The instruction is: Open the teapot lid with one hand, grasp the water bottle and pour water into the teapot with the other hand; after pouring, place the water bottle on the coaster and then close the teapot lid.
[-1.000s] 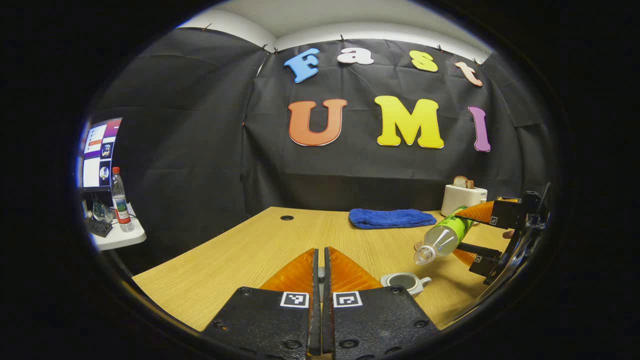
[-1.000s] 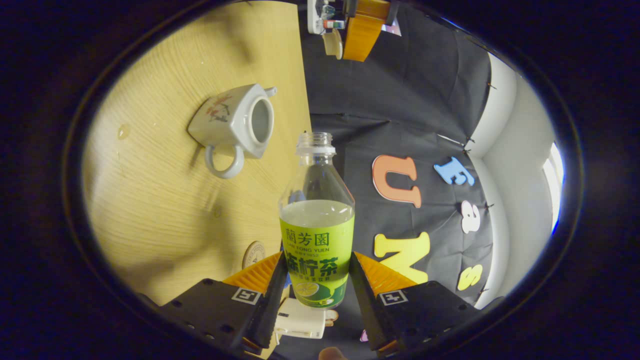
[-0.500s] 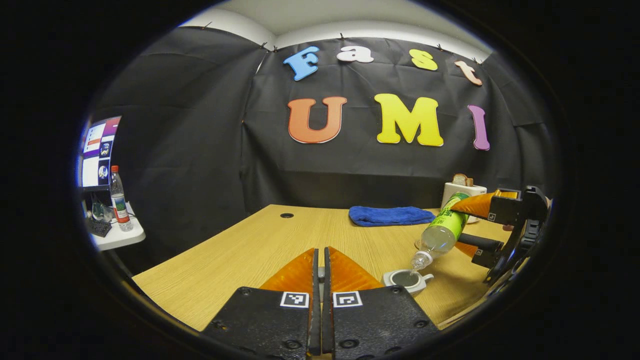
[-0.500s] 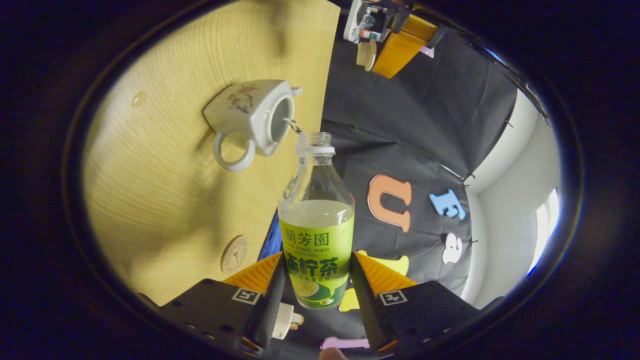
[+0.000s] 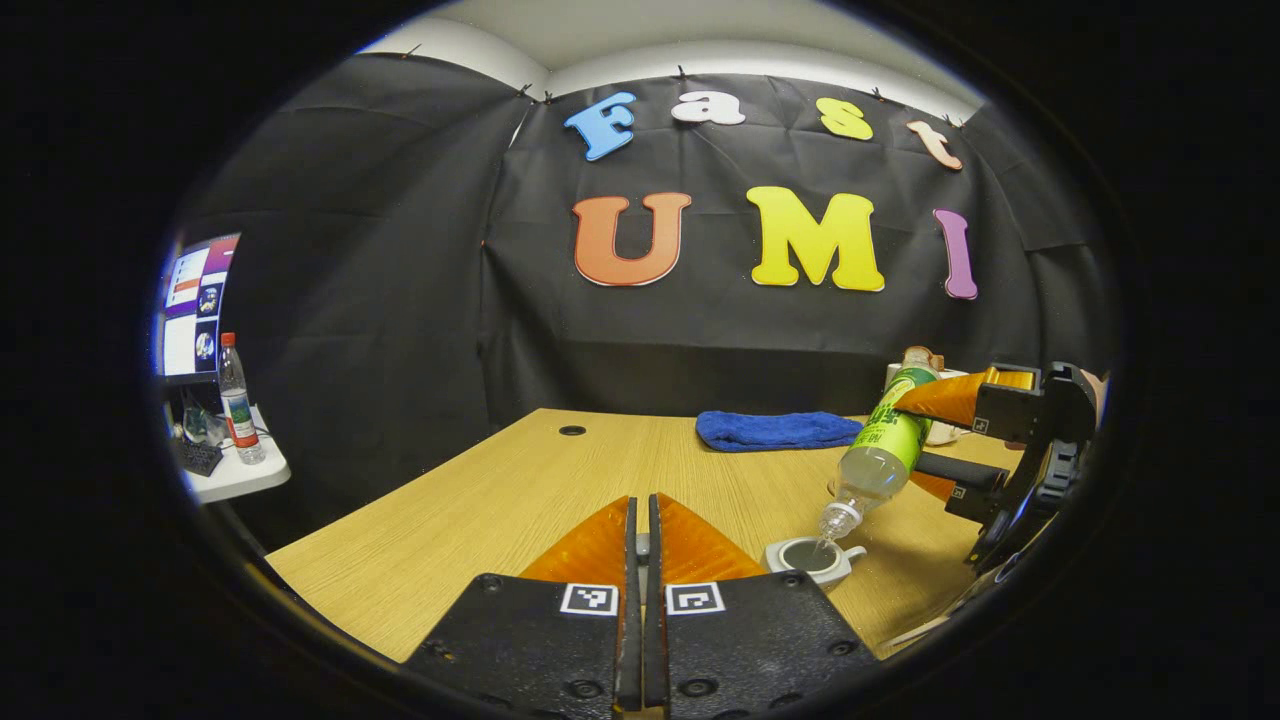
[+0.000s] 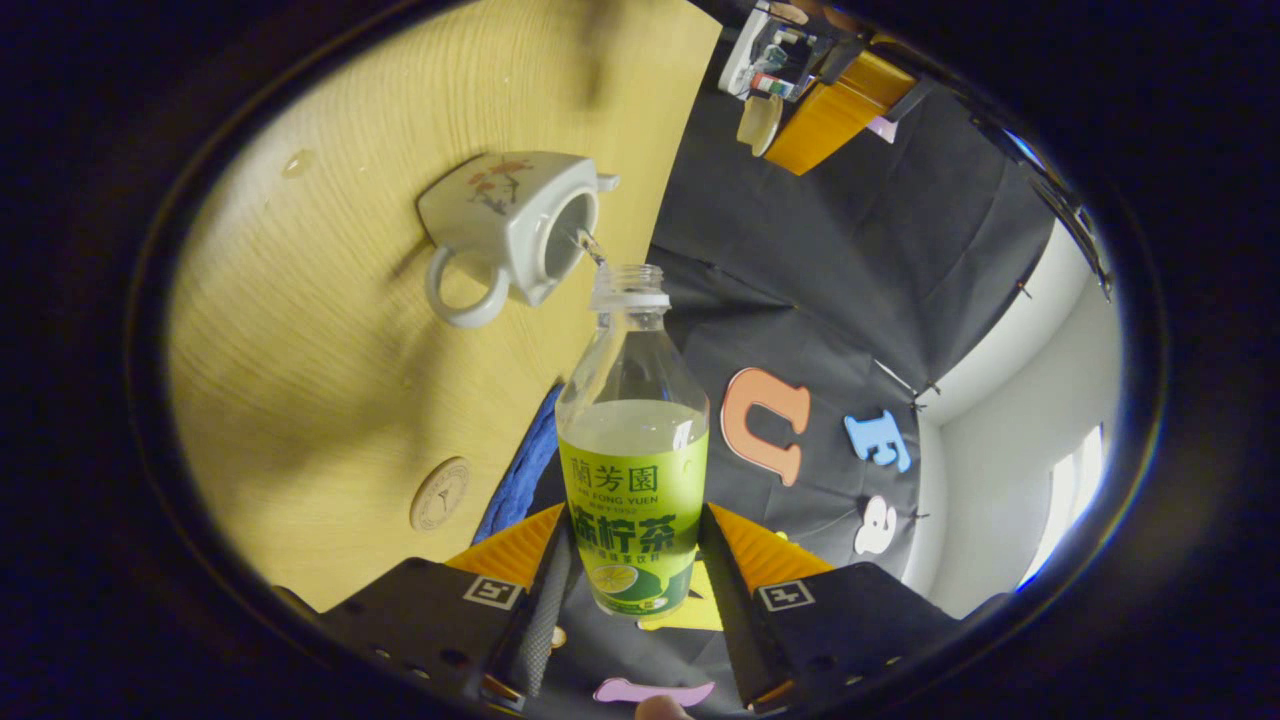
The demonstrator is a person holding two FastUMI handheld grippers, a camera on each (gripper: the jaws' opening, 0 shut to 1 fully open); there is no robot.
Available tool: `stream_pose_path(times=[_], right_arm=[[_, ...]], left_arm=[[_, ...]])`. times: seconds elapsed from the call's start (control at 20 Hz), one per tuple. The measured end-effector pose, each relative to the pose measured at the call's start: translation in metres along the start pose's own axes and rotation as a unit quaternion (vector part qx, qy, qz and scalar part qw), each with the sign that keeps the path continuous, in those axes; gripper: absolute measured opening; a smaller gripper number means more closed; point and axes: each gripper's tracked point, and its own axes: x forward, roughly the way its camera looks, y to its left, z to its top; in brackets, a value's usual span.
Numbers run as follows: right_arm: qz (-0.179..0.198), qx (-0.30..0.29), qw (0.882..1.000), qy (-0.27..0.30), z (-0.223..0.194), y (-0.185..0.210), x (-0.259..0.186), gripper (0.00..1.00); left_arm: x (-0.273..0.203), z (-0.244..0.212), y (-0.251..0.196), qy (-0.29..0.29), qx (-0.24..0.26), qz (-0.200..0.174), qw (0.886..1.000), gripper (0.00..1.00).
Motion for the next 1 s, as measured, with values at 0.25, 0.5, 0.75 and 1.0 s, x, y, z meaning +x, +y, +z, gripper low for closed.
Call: stream_pose_path(times=[0.25, 0.5, 0.75, 1.0], right_arm=[[-0.002, -0.011, 1.000, -0.001, 0.0019, -0.0024, -0.0004, 0.70], [-0.003, -0.013, 1.000, 0.001, 0.0015, -0.0028, -0.0026, 0.71], [-0.004, -0.018, 1.000, 0.002, 0.0024, -0.0044, -0.0037, 0.70], [-0.007, -0.019, 1.000, 0.000, 0.0037, -0.0049, -0.0048, 0.70]], left_arm=[[-0.0002, 0.0007, -0.0009, 0.000, 0.000, -0.002, 1.000, 0.04], [-0.0003, 0.0005, -0.0002, 0.001, 0.000, 0.000, 1.000, 0.03], [-0.0006, 0.0001, 0.0000, 0.002, 0.000, -0.001, 1.000, 0.04], [-0.0007, 0.0004, 0.0002, 0.002, 0.001, 0.000, 1.000, 0.03]])
